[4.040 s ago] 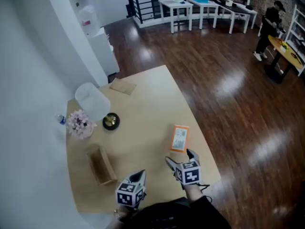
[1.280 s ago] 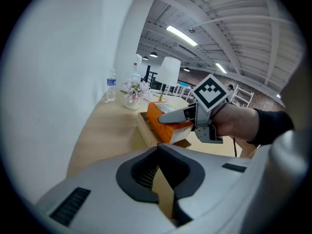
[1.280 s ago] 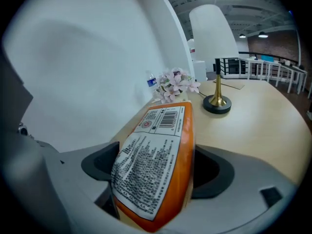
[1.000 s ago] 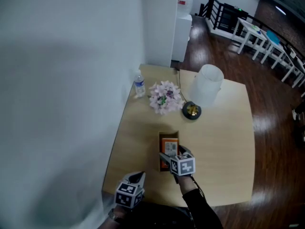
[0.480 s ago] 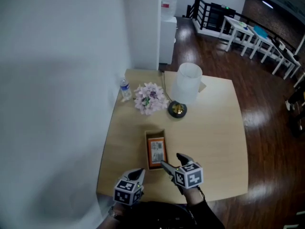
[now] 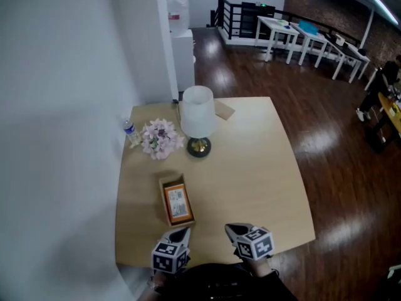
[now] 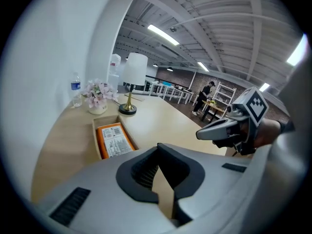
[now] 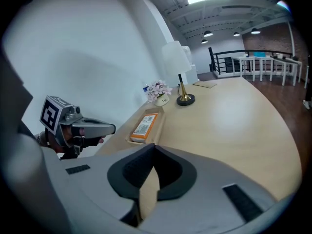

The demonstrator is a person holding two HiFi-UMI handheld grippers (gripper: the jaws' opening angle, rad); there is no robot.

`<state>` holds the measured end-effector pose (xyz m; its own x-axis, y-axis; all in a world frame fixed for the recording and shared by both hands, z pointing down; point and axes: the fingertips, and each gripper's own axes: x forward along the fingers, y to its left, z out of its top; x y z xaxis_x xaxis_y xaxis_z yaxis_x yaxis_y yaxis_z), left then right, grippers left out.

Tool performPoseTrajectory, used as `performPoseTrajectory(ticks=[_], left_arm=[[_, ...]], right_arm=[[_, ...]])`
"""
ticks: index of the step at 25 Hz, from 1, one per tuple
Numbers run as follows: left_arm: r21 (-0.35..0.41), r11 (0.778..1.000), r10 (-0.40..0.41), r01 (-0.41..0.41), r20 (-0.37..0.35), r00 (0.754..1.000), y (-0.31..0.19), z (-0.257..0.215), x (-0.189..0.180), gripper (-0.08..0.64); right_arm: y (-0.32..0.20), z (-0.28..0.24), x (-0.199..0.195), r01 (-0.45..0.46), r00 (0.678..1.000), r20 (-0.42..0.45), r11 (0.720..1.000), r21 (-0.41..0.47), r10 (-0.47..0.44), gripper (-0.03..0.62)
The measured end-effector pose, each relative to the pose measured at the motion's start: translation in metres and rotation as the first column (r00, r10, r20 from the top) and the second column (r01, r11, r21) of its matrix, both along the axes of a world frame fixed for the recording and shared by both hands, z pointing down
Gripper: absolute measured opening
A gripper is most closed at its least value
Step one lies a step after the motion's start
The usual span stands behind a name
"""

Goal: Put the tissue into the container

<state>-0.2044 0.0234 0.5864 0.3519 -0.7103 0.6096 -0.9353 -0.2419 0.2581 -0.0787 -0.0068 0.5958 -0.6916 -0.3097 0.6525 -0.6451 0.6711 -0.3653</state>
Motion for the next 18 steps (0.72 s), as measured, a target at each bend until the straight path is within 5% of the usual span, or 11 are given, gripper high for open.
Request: performPoseTrajectory(ticks=[18], left_arm=[[0.003,1.000,0.026,-0.026,0.055,0.998,-0.015,0.002,0.047,-0.003]], right_arm=[[-0.008,0.000,0.046,0.005,0.999,0.049,1.000,-0.008,-0.005,-0.018]])
